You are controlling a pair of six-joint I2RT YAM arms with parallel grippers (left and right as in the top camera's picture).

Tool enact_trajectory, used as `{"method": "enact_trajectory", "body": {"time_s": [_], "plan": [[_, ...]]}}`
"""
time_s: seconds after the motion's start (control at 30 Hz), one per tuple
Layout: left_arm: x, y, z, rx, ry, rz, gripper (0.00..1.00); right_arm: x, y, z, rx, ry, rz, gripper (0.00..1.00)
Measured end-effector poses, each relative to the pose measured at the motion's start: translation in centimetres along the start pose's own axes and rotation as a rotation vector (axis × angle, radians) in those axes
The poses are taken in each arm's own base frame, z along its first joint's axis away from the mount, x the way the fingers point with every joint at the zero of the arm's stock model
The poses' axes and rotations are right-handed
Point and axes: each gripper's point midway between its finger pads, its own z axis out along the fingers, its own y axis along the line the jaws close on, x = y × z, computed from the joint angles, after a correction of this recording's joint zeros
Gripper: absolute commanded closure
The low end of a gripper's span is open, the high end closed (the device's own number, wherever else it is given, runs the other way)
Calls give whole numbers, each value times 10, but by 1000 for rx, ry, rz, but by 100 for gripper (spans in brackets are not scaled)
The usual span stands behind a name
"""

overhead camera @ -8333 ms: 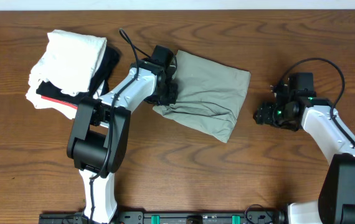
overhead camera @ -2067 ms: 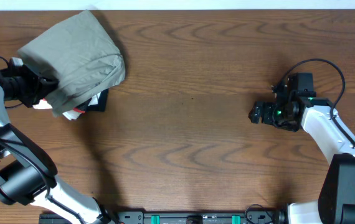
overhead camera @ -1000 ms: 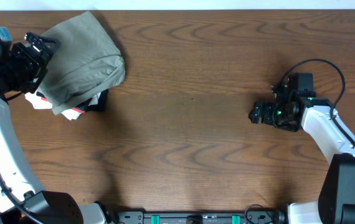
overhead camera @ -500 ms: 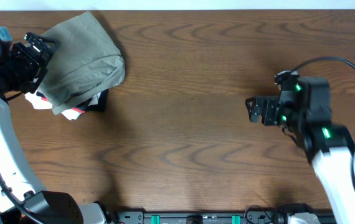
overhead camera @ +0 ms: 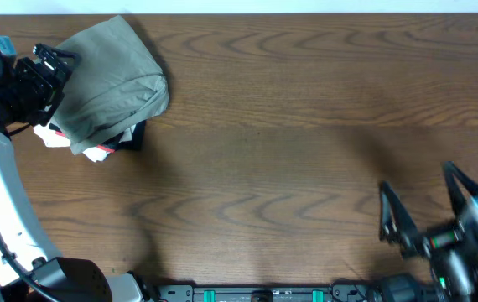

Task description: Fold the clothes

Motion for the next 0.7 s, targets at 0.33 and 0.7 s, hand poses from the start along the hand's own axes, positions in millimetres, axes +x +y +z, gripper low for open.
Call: {"method": "enact_trajectory", "body": {"time_s": [0.33, 0.7], "plan": [[0, 0, 0, 0, 0, 0, 2, 67, -24, 11, 80, -22, -14, 1], [0, 0, 0, 0, 0, 0, 2, 116, -40, 50, 88, -167, -113, 1]]}}
